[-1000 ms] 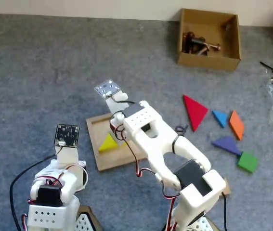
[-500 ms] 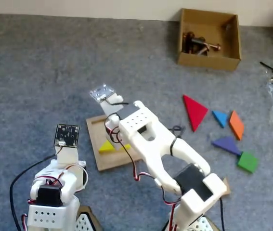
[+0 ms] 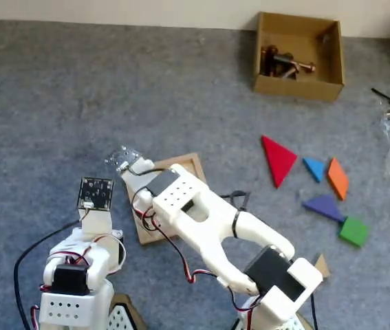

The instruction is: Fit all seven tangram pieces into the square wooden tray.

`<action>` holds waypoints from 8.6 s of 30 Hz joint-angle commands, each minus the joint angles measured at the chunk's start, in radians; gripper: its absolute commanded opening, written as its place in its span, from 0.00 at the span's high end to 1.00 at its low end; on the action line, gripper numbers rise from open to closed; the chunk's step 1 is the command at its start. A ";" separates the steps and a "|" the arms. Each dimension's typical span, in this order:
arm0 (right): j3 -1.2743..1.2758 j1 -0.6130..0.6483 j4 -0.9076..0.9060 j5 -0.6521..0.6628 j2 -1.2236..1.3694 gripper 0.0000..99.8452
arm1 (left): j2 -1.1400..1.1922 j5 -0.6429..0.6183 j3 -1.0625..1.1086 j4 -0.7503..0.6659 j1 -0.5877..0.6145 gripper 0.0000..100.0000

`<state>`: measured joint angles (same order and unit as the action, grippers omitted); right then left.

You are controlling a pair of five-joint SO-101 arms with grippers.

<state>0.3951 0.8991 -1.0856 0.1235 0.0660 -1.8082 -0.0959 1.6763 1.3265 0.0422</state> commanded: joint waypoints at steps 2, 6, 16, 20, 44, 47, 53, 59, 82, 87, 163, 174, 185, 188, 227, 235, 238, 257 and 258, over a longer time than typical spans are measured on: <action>-0.004 0.008 0.021 -0.003 -0.054 0.99 | -0.007 -0.008 0.019 -0.002 -0.015 0.99; -0.004 0.007 0.044 -0.003 -0.053 0.99 | -0.007 -0.008 0.019 -0.002 -0.015 0.99; 0.041 0.008 0.099 -0.003 0.027 0.99 | -0.007 -0.008 0.019 -0.002 -0.015 0.99; 0.039 -0.002 0.099 0.011 0.041 0.99 | -0.007 -0.008 0.019 -0.002 -0.015 0.99; 0.038 -0.122 0.295 0.068 0.045 0.99 | -0.007 -0.008 0.019 -0.002 -0.015 0.99; 0.038 -0.136 0.295 0.069 0.045 0.99 | -0.007 -0.008 0.019 -0.002 -0.015 0.99; -0.005 -0.140 0.295 0.143 0.045 0.99 | -0.007 -0.008 0.019 -0.002 -0.015 0.99; -0.010 -0.140 0.295 0.147 0.054 0.99 | -0.007 -0.008 0.019 -0.002 -0.015 0.99; -0.355 -0.124 0.064 0.146 0.260 0.99 | -0.007 -0.008 0.019 -0.002 -0.015 0.99; -0.390 -0.122 -0.036 0.146 0.154 0.99 | -0.007 -0.008 0.019 -0.002 -0.015 0.99; -0.481 -0.901 -0.297 0.603 0.209 0.61 | -0.007 -0.008 0.019 -0.002 -0.015 0.99; -0.444 -0.889 -0.248 0.519 0.209 0.56 | -0.007 -0.008 0.019 -0.002 -0.015 0.99; -0.326 -0.862 -0.104 0.503 0.208 0.56 | -0.007 -0.008 0.019 -0.002 -0.015 0.99; -0.328 -0.863 -0.099 0.503 0.209 0.56 | -0.007 -0.008 0.019 -0.002 -0.015 0.99; -0.412 -0.880 -0.044 0.390 0.378 0.67 | -0.007 -0.008 0.019 -0.002 -0.015 0.99; -0.496 -0.880 -0.071 0.417 0.380 0.67 | -0.007 -0.008 0.019 -0.002 -0.015 0.99; -0.501 -0.883 -0.084 0.430 0.380 0.67 | -0.007 -0.008 0.019 -0.002 -0.015 0.99; -0.545 -0.881 -0.085 0.459 0.461 0.67 | -0.007 -0.008 0.019 -0.002 -0.015 0.99; -0.547 -0.881 -0.085 0.459 0.456 0.67 | -0.007 -0.008 0.019 -0.002 -0.015 0.99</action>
<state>-0.1112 0.0276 -1.1715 0.5669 0.5355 -1.8082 -0.0959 1.6763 1.3265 0.0422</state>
